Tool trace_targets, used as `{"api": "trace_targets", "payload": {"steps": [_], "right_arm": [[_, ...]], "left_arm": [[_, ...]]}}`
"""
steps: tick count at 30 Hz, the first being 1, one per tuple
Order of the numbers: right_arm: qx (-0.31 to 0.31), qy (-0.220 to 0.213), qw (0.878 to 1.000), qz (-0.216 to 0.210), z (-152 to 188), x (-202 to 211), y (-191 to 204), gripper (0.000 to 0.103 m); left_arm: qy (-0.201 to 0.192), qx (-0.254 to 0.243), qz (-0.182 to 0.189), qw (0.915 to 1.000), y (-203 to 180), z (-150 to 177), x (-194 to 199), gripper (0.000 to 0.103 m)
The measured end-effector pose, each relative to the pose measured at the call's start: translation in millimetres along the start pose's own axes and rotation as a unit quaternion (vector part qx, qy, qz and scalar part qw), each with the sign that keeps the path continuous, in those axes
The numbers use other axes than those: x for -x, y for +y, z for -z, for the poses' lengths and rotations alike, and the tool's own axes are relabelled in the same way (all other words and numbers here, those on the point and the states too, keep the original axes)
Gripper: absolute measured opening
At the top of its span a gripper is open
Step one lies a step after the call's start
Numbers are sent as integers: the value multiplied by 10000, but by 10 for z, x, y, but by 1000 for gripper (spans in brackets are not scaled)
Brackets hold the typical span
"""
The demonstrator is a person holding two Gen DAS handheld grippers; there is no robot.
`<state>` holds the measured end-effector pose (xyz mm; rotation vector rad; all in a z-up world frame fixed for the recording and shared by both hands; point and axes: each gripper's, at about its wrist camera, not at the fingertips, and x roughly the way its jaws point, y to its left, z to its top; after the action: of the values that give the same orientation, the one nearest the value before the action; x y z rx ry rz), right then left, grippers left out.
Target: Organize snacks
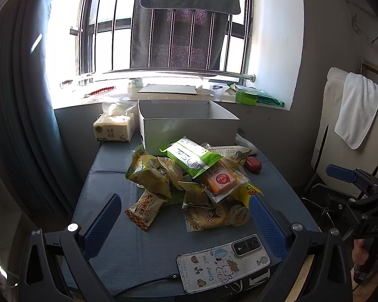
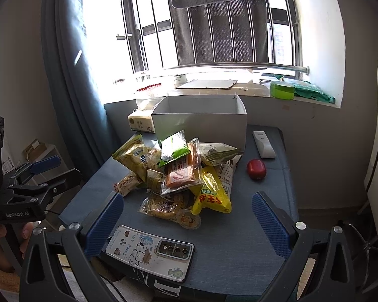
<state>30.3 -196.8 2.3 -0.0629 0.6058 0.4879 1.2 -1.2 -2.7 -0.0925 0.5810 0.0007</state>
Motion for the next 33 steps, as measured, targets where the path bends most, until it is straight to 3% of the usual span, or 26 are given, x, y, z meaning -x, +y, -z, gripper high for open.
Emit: {"api": "trace_targets", "payload": {"steps": [33], "right_arm": [[43, -50, 10000, 13, 0, 25, 21, 103]], "left_arm": [[45, -59, 7, 10000, -15, 1, 4, 103]]}}
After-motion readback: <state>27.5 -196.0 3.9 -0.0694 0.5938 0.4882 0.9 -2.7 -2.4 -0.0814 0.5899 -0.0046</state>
